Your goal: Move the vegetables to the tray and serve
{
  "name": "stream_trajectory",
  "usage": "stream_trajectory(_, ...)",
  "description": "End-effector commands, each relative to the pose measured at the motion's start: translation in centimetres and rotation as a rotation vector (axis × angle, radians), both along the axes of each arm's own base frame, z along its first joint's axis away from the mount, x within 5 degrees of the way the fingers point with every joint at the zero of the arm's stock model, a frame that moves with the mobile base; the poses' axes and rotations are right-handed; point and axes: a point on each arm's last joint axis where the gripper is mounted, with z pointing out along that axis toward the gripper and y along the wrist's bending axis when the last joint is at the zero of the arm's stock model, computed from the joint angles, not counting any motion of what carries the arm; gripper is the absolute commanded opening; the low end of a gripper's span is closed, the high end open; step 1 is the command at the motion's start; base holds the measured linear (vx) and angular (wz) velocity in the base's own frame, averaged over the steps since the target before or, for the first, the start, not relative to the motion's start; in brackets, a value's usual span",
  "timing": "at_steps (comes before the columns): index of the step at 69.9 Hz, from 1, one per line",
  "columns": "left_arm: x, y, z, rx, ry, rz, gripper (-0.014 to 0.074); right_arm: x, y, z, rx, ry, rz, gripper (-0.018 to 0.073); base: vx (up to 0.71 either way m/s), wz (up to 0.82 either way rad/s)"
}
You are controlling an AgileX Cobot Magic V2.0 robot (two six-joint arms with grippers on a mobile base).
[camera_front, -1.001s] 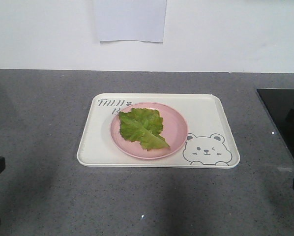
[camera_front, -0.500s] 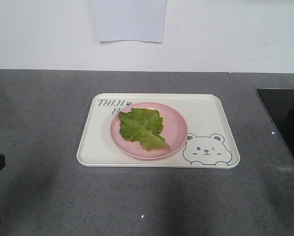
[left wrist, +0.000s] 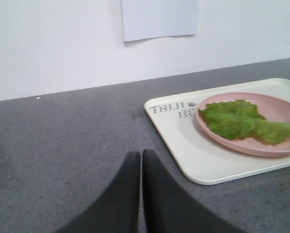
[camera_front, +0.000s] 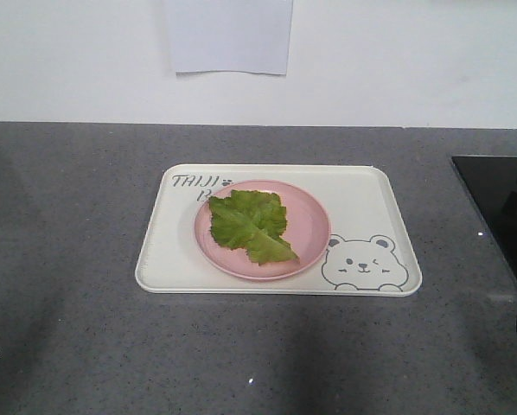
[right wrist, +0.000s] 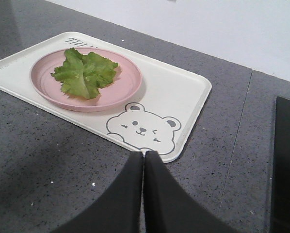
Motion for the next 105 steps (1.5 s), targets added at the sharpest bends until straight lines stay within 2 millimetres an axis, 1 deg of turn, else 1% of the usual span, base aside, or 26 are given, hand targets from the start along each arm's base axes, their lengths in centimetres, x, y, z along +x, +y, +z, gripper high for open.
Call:
stream_trajectory(1, -0.5, 0.5, -1.0, -0.07, -0.071, 0.061, -0.0007, 0.3, -0.1, 1.3, 0.03, -0.07, -0.02, -0.0005, 0.0, 0.0)
stream_trajectory(3, -0.8, 0.7, -1.6, -0.081, -0.076, 0.08, -0.0007, 0.3, -0.1, 1.3, 0.03, -0.07, -0.02, -0.0005, 0.0, 0.0)
stream_trajectory(7, -1.2, 1.0, -3.5, -0.096, -0.057, 0.11, -0.0007, 0.3, -0.1, 1.3, 0.03, -0.07, -0.02, -0.0005, 0.0, 0.0)
stream_trajectory(13, -1.9, 1.2, -5.6, -0.109, -0.094, 0.139, -0.0007, 0.3, -0.1, 1.3, 0.03, -0.07, -0.02, -0.0005, 0.0, 0.0)
stream_trajectory(21, -2.6, 1.4, -6.8, -0.149, -0.15, 0.166, -0.0007, 0.3, -0.1, 1.3, 0.03, -0.07, -0.02, -0.0005, 0.0, 0.0)
stream_trajectory(25, -2.8, 1.5, -6.8, -0.156, -0.151, 0.179, -0.0007, 0.3, -0.1, 1.3, 0.03, -0.07, -0.02, -0.0005, 0.0, 0.0)
stream_trajectory(35, -2.8, 1.6, -6.9, -0.151, -0.138, 0.198, -0.0006, 0.2, -0.1, 1.2, 0.03, -0.062, -0.016, -0.0005, 0.0, 0.0)
stream_trajectory(45, -2.8, 1.6, -6.7, -0.155, -0.166, 0.196, -0.0006, 0.2, -0.1, 1.2, 0.03, -0.062, -0.016, -0.0005, 0.0, 0.0)
stream_trajectory(105, -2.8, 1.6, -6.7, -0.155, -0.165, 0.196, -0.0006, 0.2, -0.1, 1.2, 0.031, -0.064, -0.017, -0.0005, 0.0, 0.0)
